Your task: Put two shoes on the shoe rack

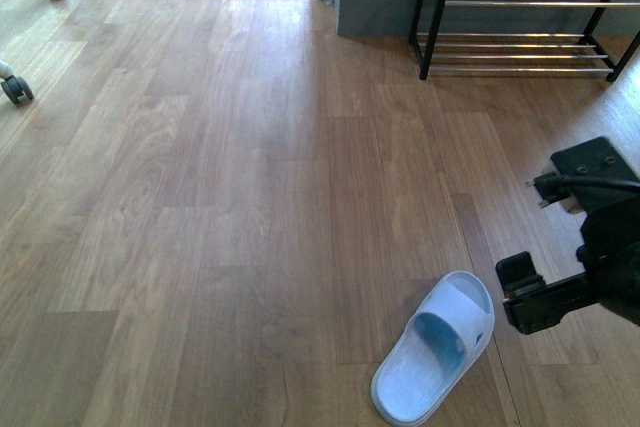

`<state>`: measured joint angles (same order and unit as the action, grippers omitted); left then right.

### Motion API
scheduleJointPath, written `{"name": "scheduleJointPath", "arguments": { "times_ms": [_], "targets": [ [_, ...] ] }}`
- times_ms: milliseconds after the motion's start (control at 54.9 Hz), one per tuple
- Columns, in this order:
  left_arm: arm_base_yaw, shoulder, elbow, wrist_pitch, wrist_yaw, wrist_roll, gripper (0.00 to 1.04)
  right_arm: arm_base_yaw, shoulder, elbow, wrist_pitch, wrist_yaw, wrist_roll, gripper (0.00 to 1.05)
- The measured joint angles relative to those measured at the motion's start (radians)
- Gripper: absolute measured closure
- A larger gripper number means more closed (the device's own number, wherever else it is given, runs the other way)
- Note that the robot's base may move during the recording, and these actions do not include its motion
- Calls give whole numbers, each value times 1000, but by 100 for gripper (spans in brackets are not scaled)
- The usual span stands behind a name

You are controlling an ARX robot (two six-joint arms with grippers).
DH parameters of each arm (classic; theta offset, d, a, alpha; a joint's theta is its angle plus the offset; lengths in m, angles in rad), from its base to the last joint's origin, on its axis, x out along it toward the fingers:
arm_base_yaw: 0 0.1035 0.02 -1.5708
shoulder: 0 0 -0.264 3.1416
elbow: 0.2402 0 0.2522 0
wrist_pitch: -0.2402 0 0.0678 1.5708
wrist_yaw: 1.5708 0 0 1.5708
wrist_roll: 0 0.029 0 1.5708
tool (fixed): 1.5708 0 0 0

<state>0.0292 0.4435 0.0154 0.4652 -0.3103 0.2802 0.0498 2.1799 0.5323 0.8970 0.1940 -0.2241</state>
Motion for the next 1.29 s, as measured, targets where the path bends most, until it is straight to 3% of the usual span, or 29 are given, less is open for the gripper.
{"name": "scheduleJointPath", "arguments": {
  "times_ms": [474, 1075, 1294],
  "targets": [
    [0, 0, 0, 0, 0, 0, 103, 63, 555, 447, -219, 66, 284, 9],
    [0, 0, 0, 0, 0, 0, 103, -23, 731, 642, -219, 148, 311, 9],
    [0, 0, 0, 0, 0, 0, 103, -23, 763, 670, -191, 179, 315, 37]
  ]
}}
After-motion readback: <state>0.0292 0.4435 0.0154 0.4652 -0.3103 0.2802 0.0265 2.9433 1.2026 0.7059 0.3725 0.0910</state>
